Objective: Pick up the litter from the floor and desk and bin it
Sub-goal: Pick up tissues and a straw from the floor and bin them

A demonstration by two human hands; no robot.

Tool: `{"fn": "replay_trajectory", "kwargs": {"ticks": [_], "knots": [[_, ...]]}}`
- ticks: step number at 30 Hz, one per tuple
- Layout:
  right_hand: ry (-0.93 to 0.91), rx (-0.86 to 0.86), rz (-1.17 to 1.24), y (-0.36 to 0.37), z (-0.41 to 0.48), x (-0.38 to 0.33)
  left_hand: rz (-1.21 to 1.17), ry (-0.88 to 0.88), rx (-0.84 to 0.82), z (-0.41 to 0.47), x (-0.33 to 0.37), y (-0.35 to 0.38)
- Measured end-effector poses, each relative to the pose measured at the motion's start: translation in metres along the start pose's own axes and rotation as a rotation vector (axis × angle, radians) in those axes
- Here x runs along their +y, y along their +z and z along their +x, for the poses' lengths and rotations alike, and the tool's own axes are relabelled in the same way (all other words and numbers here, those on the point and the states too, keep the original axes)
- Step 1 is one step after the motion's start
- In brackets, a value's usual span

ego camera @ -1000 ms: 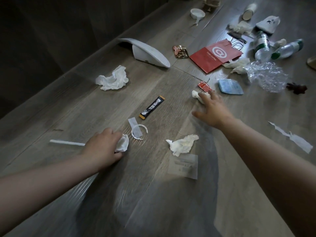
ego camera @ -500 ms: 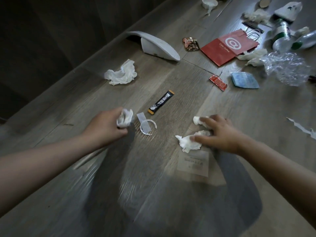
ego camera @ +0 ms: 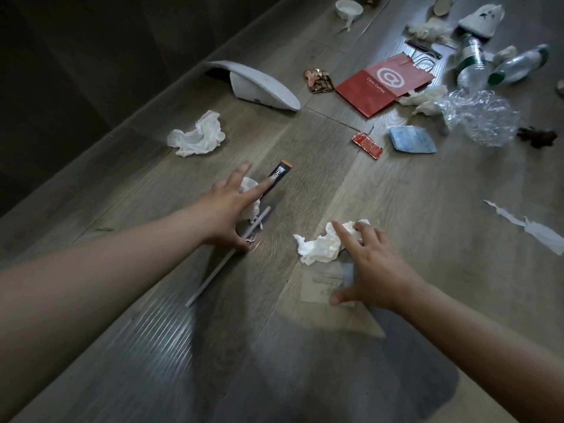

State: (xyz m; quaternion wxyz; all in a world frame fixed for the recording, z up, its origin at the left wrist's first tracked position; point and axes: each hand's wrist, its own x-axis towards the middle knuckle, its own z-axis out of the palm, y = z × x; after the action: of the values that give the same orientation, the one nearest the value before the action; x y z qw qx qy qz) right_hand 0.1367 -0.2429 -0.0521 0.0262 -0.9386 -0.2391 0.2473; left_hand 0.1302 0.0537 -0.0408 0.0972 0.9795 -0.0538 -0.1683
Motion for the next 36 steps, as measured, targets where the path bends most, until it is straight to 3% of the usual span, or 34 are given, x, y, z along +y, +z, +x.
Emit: {"fn": "replay_trajectory", "kwargs": {"ticks": [5, 14, 26, 32, 36], "knots": [[-0.034, -0.026, -0.084, -0.006, 0.004, -0.003, 0.171, 0.009, -0.095, 0.022, 0.003, -0.003], [-0.069, 0.012, -0.102, -0.002, 0.000, -0.001, -0.143, -0.100, -0.006, 0.019, 0.003, 0.004], [0.064, 0.041, 0.199, -0.021, -0.004, -0.022, -0.188, -0.193, 0.091, 0.010, 0.014, 0.012], [0.000, -0.076, -0.106, -0.004, 0.004, -0.044, -0.249, -0.223, 0.104, 0.002, 0.012, 0.016], [-0.036, -0.007, -0.191, 0.010, -0.005, -0.043, -0.323, -0.230, 0.126, -0.003, 0.007, 0.019]]}}
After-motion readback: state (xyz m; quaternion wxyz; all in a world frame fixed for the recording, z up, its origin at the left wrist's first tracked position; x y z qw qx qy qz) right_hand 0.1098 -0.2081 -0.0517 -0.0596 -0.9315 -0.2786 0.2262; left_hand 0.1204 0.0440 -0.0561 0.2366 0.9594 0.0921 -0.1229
